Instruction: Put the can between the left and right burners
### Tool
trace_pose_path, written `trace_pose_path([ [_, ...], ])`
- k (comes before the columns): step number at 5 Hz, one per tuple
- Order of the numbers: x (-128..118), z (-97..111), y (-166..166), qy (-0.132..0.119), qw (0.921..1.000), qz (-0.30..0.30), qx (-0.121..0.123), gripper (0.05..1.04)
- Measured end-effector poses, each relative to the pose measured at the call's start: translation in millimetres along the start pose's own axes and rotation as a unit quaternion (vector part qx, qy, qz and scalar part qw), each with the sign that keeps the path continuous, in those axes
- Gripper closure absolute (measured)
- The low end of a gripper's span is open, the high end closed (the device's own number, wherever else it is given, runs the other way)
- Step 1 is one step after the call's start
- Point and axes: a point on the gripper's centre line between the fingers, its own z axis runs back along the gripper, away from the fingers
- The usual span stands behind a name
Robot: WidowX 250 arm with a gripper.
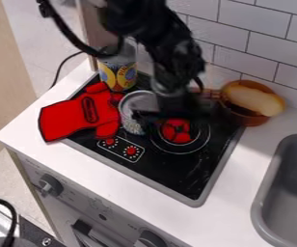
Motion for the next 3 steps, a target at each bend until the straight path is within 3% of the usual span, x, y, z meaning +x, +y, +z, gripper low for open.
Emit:
trace_pose_path([
  [1, 5.1, 5.9, 10.9, 0.016, 0.9933, -0.113, -0.021, 0.087],
  [2, 26.7, 18.1, 18.1, 0.032, 0.9862, -0.146, -0.07, 0.087],
  [3, 35.6, 25.6, 19.7, 0.04, 0.9853, -0.139, -0.091, 0.087],
])
